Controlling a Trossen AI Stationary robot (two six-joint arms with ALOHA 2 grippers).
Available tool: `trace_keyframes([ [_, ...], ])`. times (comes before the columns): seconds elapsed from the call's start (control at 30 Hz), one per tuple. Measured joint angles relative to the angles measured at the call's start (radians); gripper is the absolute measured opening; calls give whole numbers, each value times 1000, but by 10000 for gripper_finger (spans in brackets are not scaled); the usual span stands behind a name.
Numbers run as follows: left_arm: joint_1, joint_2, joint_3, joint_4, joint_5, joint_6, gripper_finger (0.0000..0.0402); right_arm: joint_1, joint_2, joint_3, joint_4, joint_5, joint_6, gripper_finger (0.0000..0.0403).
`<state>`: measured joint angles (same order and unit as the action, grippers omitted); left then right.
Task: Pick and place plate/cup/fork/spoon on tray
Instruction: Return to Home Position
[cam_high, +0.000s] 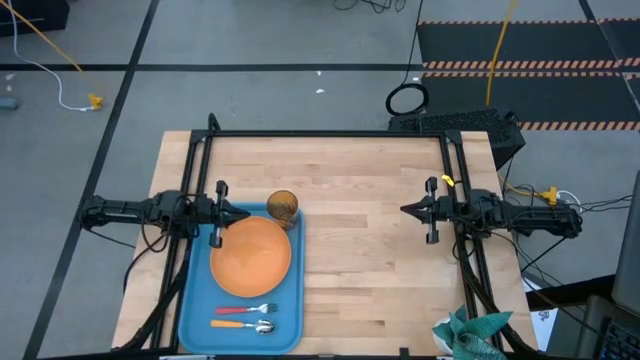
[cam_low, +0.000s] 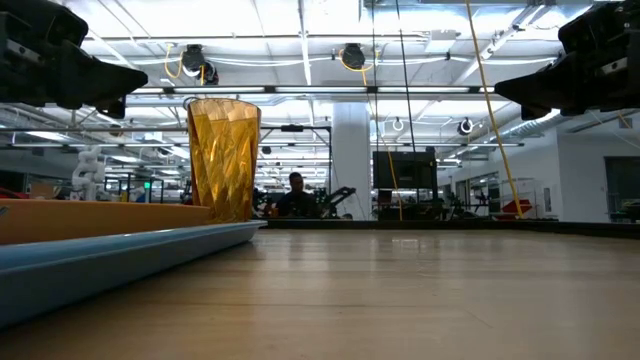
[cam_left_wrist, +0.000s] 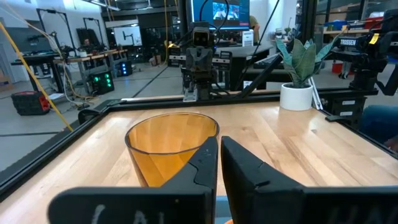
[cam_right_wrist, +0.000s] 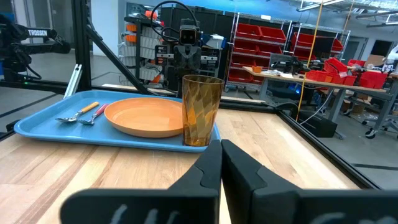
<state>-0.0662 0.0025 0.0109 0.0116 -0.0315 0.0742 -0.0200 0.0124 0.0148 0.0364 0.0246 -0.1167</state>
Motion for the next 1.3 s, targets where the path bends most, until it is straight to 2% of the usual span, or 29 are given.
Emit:
trace_keyframes([
  [0.57, 0, 0, 0, 0, 0, 0, 5, 0, 0, 0, 0, 0, 0, 0],
  [0.9, 0, 0, 0, 0, 0, 0, 27, 0, 0, 0, 0, 0, 0, 0],
  [1.3, 0, 0, 0, 0, 0, 0, 6, 0, 0, 0, 0, 0, 0, 0],
])
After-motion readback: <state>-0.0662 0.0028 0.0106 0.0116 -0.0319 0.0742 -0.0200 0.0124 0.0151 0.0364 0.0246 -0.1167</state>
